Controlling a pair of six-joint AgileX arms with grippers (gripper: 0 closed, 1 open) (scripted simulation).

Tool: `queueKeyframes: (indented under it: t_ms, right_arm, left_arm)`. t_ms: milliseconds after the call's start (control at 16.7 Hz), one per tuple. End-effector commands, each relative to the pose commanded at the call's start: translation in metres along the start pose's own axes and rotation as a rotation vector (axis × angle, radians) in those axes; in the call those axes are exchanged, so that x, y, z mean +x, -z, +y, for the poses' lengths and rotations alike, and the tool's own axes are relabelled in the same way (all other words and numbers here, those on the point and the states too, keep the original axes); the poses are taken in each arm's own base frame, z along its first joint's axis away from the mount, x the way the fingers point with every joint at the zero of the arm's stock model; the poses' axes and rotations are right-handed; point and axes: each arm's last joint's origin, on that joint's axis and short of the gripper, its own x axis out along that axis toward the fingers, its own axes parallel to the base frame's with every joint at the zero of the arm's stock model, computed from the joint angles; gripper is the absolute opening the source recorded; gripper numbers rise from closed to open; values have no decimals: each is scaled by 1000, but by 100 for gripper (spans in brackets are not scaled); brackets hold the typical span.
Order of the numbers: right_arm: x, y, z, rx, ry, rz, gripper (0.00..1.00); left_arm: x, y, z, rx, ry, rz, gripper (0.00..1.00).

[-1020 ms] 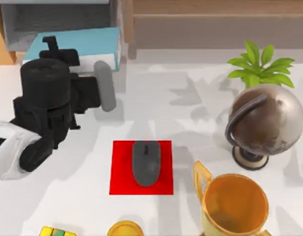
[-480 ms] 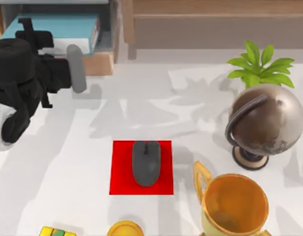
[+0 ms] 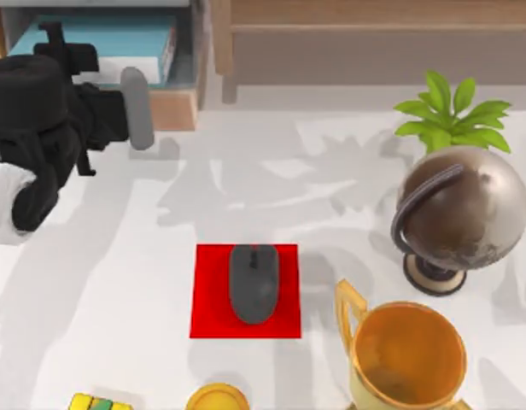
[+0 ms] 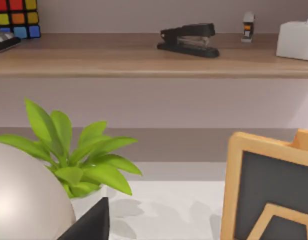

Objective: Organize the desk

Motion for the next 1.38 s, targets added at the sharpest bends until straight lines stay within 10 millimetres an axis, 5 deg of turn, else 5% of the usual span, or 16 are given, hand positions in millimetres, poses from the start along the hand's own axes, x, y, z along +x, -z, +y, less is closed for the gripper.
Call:
queueKeyframes:
  t_ms: [360,1140,1380]
  right_arm:
    - [0,0,0,0,0,0,100]
    - [0,0,0,0,0,0,100]
    - [0,0,0,0,0,0,100]
  left_arm:
    - [12,1,1,-3,0,2,0]
    - [12,1,1,-3,0,2,98]
    - [12,1,1,-3,0,2,100]
